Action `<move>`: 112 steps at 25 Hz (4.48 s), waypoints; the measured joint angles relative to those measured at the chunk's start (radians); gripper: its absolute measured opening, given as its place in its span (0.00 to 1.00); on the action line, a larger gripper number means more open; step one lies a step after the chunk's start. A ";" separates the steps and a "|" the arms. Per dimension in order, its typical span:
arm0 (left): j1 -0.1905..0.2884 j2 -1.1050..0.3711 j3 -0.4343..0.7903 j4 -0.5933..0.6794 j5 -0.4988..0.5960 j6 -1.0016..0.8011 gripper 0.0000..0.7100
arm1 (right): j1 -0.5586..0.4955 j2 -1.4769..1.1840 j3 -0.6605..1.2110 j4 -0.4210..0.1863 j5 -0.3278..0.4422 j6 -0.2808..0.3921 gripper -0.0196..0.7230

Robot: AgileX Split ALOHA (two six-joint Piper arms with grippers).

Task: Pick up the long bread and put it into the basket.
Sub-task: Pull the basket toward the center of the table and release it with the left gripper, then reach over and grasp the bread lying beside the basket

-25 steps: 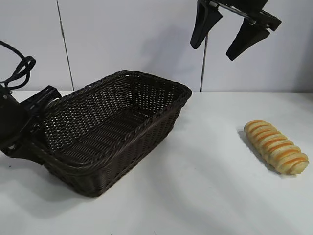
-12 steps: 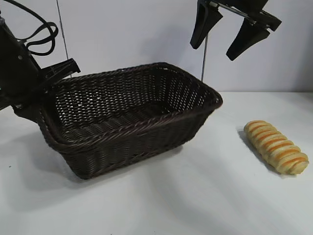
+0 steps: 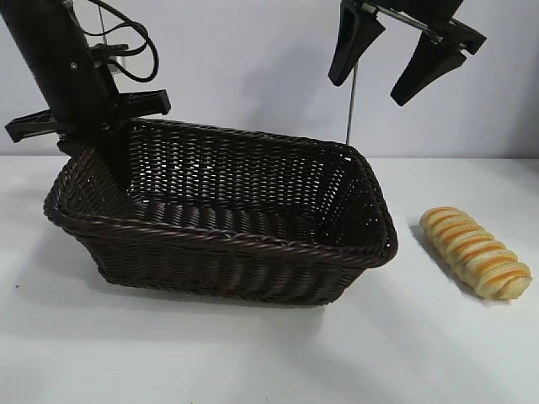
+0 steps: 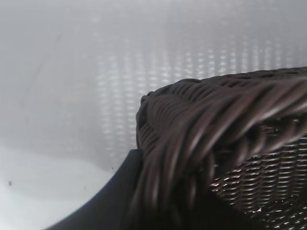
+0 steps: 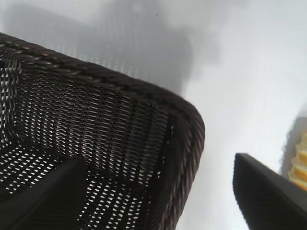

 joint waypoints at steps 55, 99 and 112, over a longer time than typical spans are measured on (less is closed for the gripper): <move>0.059 -0.225 0.000 -0.216 0.066 0.028 0.72 | 0.000 0.000 0.000 0.000 -0.001 0.000 0.83; 0.058 -0.225 0.000 -0.243 0.066 0.040 0.72 | -0.133 -0.003 0.255 -0.370 -0.032 0.086 0.83; 0.058 -0.225 0.000 -0.247 0.055 0.040 0.72 | -0.135 0.058 0.275 -0.356 -0.075 0.086 0.83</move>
